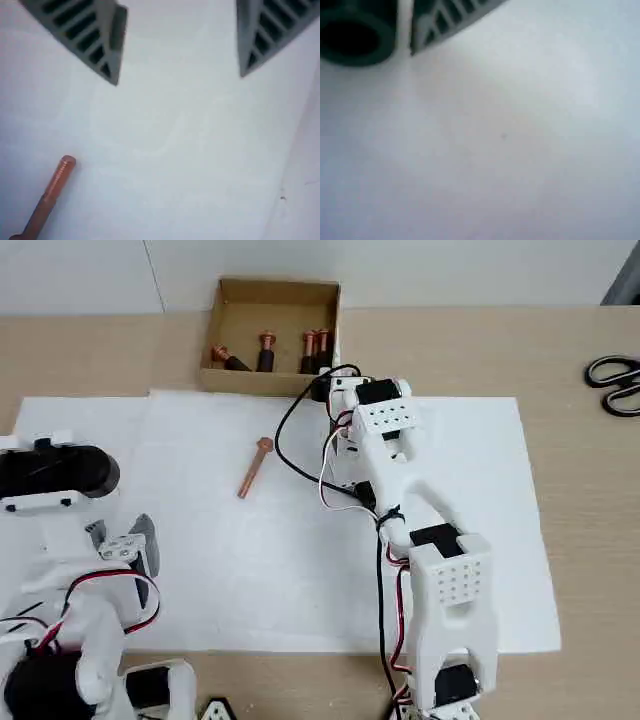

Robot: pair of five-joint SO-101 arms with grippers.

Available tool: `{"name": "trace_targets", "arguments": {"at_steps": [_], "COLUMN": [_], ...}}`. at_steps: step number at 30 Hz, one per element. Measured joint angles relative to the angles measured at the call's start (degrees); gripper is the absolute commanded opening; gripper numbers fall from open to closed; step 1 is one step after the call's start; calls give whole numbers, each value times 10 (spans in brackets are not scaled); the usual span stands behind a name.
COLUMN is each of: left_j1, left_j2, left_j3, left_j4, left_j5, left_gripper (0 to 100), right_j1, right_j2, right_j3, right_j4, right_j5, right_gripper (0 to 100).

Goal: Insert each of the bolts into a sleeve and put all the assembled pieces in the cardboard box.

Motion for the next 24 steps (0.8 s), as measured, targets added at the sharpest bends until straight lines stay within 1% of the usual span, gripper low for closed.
{"name": "trace_targets", "arguments": {"at_steps": [4,11,14,17,20,24], "left_j1": [0,0,0,0,0,2], "left_j2": [0,0,16,77,167,297], "left_j3": [0,0,0,0,-8,-74], "left_j4": [0,-1,-3,-3,-4,-4], "left_j5": [0,0,1,1,-5,-40], "left_gripper": [149,152,152,152,150,148], "right_j1": [4,5,5,4,6,21], "right_j2": [0,0,1,1,0,-22], "right_j3": [0,-2,-11,-32,-62,-69], "right_j4": [0,0,5,33,71,89], "right_j5": [0,0,20,36,43,64], "right_gripper": [2,4,4,4,4,4]}}
